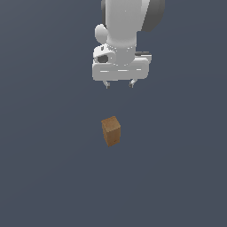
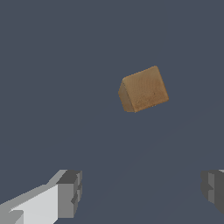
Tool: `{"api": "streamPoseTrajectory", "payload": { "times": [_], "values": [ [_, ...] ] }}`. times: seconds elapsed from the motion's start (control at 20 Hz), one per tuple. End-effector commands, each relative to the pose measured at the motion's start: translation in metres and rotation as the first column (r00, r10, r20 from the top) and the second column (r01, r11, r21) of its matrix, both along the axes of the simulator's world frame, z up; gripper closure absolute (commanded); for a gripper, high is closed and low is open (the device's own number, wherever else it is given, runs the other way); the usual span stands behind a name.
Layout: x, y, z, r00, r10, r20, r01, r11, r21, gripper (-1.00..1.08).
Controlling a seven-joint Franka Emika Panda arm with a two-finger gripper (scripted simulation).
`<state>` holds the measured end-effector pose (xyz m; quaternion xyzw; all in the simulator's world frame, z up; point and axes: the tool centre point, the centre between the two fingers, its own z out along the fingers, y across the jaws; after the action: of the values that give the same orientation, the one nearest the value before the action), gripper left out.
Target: Pick up the object and move it to a goal position.
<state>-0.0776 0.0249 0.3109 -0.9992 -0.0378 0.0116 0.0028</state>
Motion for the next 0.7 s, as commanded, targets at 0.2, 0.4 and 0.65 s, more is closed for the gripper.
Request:
{"api": "streamPoseTrajectory", "payload": {
  "times": [0.2, 0.4, 0.65],
  "values": [
    [0.003, -0.004, 0.005, 1.000, -0.006, 0.009, 0.006, 1.000, -0.001, -0.92],
    [0.011, -0.013, 0.016, 0.999, -0.020, 0.030, 0.020, 1.000, -0.004, -0.92],
    [0.013, -0.017, 0.020, 0.999, -0.025, 0.037, 0.025, 1.000, -0.005, -0.92]
  ]
}}
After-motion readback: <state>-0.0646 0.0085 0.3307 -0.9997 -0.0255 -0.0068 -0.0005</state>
